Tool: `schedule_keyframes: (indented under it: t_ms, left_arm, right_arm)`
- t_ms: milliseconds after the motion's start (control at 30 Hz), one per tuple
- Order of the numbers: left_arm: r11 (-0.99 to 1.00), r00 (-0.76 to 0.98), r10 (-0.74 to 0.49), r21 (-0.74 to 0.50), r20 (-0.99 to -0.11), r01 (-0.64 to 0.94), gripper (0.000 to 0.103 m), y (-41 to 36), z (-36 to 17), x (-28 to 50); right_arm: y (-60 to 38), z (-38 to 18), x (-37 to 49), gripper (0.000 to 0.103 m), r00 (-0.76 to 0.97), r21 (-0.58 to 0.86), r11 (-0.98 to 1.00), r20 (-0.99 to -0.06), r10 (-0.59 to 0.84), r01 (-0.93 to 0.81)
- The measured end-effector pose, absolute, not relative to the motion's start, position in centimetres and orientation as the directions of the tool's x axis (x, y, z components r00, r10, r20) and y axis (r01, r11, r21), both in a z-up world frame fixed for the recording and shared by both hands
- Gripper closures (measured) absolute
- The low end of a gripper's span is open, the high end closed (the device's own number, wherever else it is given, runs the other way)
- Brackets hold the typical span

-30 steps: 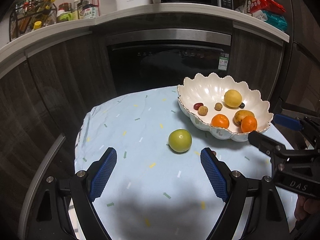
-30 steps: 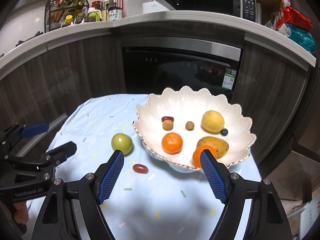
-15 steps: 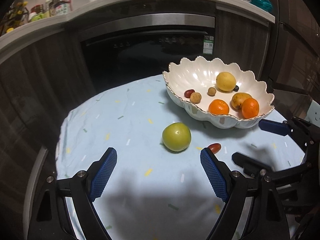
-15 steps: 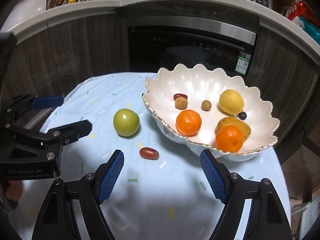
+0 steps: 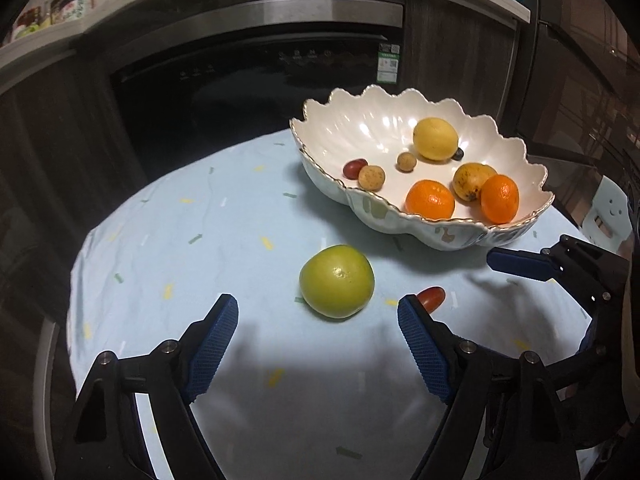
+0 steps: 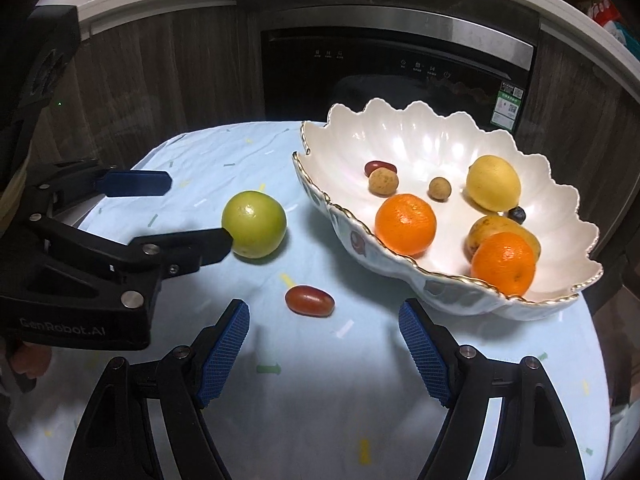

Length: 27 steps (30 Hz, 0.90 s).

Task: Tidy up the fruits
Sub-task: 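Close the left gripper on the green lime while the right gripper grasps the red date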

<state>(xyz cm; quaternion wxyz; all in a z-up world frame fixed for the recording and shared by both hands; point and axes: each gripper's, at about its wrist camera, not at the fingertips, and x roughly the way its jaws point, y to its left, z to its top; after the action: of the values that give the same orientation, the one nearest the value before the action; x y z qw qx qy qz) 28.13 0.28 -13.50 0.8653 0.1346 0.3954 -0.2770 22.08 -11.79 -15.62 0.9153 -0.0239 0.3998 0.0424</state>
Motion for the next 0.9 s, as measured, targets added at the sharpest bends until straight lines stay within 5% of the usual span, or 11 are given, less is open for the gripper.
schedule_keyframes:
  t_ms: [333, 900]
  left_arm:
    - [0.760, 0.481, -0.407, 0.004, -0.777, 0.650, 0.023, -1.0, -14.3, 29.9]
    - [0.719, 0.417, -0.410, -0.006, -0.811, 0.695, 0.046, -2.5, -15.7, 31.3]
  right_arm:
    - [-11.3, -16.8, 23.4, 0.040, 0.648, 0.002, 0.994, -0.758, 0.075, -0.113]
    - [-12.0, -17.5, 25.0, 0.062, 0.610, 0.032, 0.994, -0.788, 0.090, -0.105]
